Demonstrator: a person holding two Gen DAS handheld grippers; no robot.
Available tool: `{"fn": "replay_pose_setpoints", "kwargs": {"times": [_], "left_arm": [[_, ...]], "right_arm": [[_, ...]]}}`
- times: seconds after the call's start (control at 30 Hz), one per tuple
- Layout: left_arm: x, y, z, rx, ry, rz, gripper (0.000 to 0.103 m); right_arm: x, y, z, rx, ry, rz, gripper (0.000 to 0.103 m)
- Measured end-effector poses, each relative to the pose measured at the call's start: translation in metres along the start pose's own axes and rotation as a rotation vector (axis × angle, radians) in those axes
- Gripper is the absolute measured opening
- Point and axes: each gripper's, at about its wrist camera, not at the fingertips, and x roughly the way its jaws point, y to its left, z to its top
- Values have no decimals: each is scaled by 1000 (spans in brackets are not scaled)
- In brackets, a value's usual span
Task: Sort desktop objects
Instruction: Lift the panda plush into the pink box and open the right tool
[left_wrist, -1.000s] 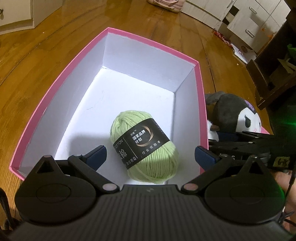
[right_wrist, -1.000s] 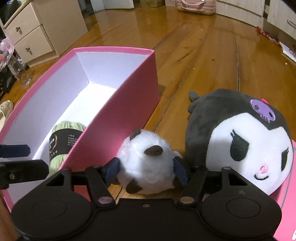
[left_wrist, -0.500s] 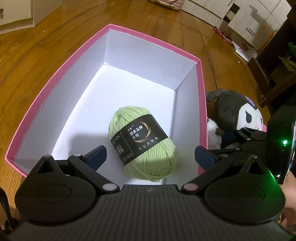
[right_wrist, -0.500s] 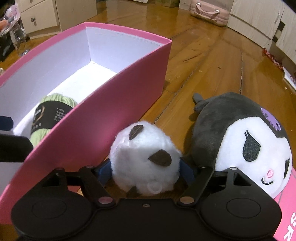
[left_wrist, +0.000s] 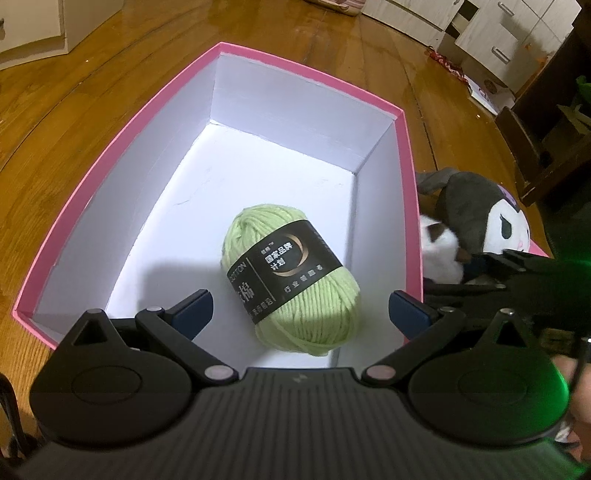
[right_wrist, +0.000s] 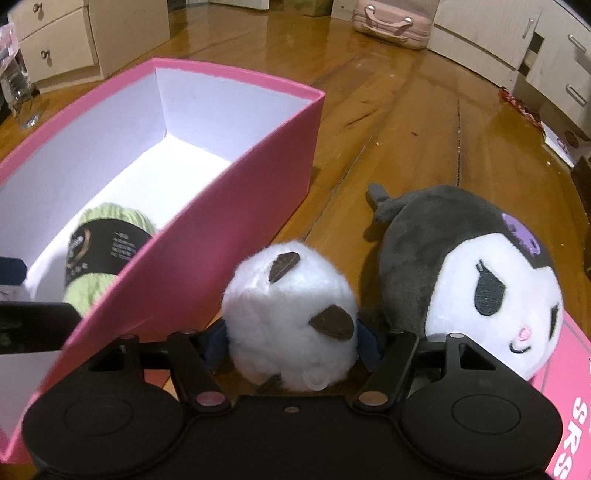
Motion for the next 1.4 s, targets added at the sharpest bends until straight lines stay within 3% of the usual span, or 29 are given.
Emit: {"fn": "replay_pose_setpoints", "kwargs": {"times": [0.23,0.43,0.67,1.1,1.2,1.4], "left_arm": [[-4,3,2,-10,-20,-13,103],[-13,13,8,-85,-19,-66,103],[-40,19,17,-93,-84,-58,103],[-74,58,23,-152,-115,43,103],[-79,66,23,-164,-136,96,103],[-80,80,24,-206,-143,90,103]], "right_arm": [[-26,-3,-2,57,-39,81,73],[-52,4,2,45,-104,86,73],[-80,14,8,39,-186,121,73],[-89,78,19,-60,-238,301,73],[-88,96,21,-98,-239,309,73],[-76,112,27,-136,-199,301,73]]}}
